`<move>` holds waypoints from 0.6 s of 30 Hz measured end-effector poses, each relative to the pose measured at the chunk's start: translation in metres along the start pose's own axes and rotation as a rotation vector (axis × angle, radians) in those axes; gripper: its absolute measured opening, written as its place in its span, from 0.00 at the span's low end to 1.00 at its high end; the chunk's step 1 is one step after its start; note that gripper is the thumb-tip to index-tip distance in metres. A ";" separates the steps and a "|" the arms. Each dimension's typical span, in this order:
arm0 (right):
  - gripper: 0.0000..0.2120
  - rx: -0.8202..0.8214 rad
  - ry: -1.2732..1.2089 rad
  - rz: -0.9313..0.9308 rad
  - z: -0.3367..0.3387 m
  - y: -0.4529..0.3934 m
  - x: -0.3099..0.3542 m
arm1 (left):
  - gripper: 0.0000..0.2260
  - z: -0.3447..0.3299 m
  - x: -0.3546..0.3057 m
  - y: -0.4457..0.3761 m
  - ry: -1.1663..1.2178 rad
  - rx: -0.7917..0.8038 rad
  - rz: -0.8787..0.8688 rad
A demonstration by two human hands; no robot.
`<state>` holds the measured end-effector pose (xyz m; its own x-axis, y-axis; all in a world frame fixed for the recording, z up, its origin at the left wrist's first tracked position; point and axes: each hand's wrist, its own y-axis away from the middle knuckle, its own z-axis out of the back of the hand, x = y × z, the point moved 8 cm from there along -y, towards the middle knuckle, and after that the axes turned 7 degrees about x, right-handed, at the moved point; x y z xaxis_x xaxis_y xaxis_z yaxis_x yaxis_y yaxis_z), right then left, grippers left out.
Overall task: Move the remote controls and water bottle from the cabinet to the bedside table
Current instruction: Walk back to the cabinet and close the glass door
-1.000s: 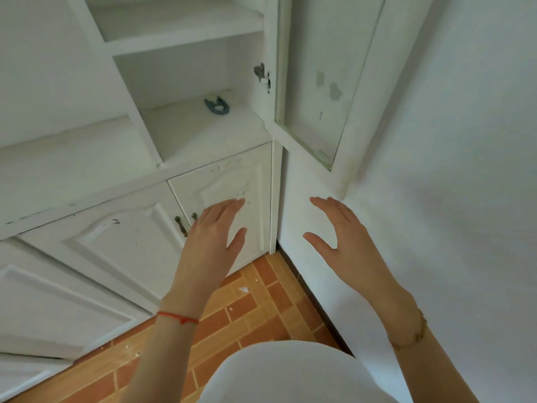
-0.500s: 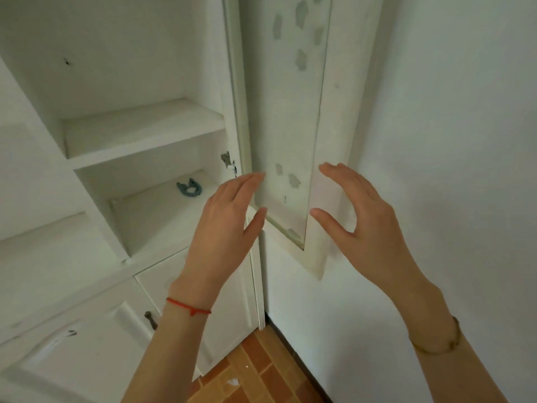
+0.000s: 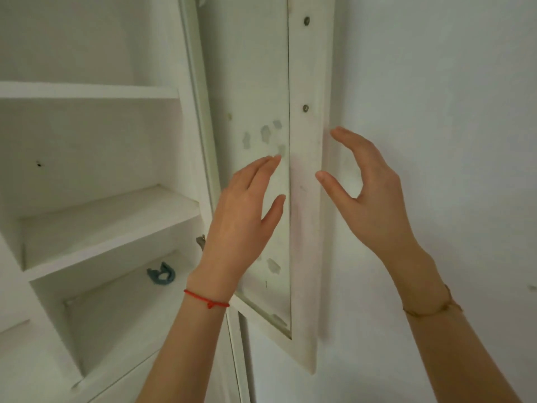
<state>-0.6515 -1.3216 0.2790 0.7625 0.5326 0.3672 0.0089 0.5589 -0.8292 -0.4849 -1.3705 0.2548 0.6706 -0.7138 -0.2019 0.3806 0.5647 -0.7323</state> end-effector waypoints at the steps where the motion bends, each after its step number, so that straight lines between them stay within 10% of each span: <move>1: 0.24 -0.011 0.000 0.000 0.001 -0.006 0.000 | 0.24 0.002 0.000 -0.004 0.004 -0.009 -0.008; 18: 0.26 -0.042 0.014 -0.006 0.000 -0.072 0.002 | 0.30 -0.006 -0.010 -0.021 0.034 0.003 -0.098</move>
<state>-0.6505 -1.3604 0.3399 0.7714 0.5203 0.3663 0.0405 0.5343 -0.8443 -0.5036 -1.3775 0.2678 0.6078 -0.7795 -0.1513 0.4455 0.4925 -0.7476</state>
